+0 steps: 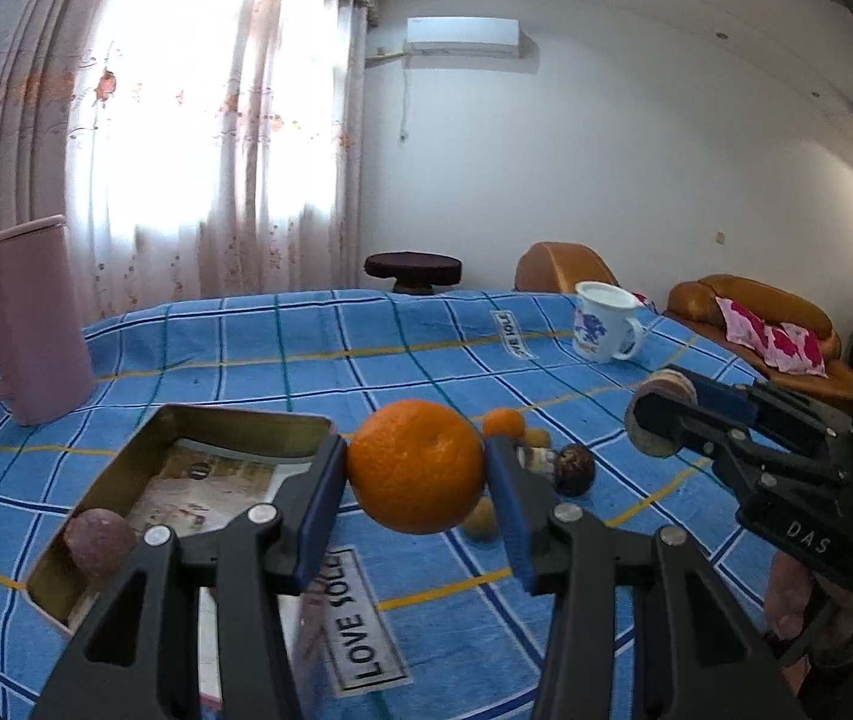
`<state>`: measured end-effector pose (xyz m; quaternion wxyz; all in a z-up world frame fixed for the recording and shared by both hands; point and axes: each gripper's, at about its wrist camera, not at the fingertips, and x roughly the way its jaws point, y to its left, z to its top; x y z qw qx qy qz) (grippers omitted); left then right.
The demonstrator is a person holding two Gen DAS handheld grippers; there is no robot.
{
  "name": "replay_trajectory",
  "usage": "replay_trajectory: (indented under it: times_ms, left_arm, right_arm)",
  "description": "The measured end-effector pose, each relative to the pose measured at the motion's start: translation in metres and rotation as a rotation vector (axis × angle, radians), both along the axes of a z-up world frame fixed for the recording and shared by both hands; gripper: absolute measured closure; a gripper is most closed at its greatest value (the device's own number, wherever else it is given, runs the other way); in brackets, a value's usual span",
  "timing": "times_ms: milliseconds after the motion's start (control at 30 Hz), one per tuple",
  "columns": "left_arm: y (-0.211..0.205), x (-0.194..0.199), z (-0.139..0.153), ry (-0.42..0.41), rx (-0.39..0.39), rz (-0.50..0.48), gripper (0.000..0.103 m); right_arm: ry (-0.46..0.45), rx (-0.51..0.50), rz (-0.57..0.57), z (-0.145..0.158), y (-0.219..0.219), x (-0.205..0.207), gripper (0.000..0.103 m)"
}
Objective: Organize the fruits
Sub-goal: 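Carry the orange with the left tool over the tin while the right tool carries the jar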
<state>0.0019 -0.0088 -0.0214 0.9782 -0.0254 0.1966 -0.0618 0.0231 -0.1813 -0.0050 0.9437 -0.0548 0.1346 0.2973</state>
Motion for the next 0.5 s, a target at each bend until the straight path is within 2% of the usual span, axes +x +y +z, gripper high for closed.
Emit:
replay_trajectory:
  times_ms: [500]
  left_arm:
    - [0.081,-0.006,0.005,0.010,-0.038,0.165,0.054]
  right_arm:
    - [0.013,-0.044,0.148,0.012,0.077,0.012,0.072]
